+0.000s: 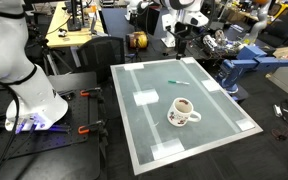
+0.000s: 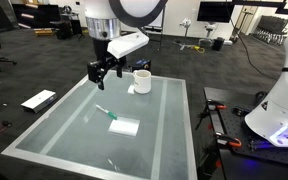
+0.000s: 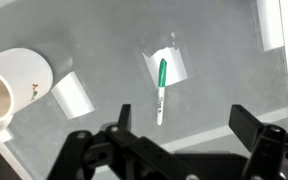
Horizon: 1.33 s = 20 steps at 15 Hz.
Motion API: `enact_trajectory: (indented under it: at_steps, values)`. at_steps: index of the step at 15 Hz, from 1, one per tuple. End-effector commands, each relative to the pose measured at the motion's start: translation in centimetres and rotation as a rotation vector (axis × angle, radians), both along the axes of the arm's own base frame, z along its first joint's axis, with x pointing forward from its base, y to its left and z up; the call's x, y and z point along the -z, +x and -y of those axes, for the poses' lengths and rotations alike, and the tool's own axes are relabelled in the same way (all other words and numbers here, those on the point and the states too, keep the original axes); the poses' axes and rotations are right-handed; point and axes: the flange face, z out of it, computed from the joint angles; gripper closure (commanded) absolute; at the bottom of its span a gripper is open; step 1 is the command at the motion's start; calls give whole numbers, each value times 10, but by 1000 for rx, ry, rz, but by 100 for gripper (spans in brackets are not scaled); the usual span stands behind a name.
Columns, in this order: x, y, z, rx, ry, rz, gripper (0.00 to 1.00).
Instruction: Put the green marker in the mug
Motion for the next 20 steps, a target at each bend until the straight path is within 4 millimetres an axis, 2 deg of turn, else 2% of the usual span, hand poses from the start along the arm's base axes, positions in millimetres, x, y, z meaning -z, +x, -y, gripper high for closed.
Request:
enact_trajectory:
  at_steps: [1,4,9,12,13,14,17,20]
  values:
    - [27,27,5,18,44,25,0]
    - [57,38,11,48,69,28,0]
    - [110,39,20,98,85,-41,0]
    - [134,38,28,126,90,-77,0]
    - [139,39,30,127,89,-82,0]
    - [135,31,27,128,75,-86,0]
    - [144,33,31,135,72,-94,0]
    - [135,39,31,148,52,-61,0]
